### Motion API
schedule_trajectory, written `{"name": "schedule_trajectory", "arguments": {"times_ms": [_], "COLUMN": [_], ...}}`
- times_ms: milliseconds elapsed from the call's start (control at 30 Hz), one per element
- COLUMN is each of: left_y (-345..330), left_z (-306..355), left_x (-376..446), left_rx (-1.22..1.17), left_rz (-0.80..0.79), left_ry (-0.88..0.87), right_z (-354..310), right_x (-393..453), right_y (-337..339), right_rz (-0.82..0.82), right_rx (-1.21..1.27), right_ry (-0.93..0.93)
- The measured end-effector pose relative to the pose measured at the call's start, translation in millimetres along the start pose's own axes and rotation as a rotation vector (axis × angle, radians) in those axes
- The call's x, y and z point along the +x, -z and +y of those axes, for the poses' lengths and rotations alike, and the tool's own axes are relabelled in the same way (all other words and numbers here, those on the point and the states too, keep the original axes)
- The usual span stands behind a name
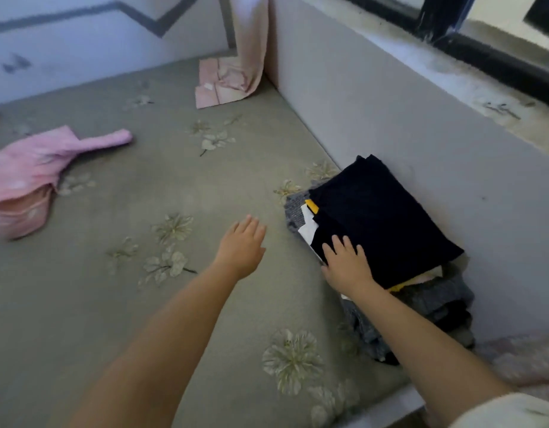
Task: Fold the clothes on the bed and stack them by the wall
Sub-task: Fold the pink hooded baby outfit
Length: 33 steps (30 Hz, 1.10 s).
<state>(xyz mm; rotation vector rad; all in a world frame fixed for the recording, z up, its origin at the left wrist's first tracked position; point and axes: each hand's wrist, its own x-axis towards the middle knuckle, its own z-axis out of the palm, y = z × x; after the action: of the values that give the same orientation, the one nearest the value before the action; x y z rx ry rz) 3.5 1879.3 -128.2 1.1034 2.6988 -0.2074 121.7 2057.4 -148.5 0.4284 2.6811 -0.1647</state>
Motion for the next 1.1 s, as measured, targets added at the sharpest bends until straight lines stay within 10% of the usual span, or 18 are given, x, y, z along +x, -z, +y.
{"name": "schedule_trajectory", "arguments": {"times_ms": [400,700,1100], "left_y": [-25.4,-100.3,-204.3], "left_z": [-201.4,-263.2,-418.0], "left_x": [-428.2,-762.9,-967.1], "left_rx": [-0.154,-0.116,-0.269], "left_rz": [0.130,0.008,-0.096], "left_ry": [0.845,1.357,1.715], "right_z": [-419.9,-701.5,-1009.7], "right_x": [-159.2,-351.7,-447.3], "right_y": [41.1,-89.3,-193.7], "right_rz": [0.364,0.151,0.028], "right_rx": [-0.149,-0.267,-0.440], "right_ry": [0.935,1.270,1.560]}}
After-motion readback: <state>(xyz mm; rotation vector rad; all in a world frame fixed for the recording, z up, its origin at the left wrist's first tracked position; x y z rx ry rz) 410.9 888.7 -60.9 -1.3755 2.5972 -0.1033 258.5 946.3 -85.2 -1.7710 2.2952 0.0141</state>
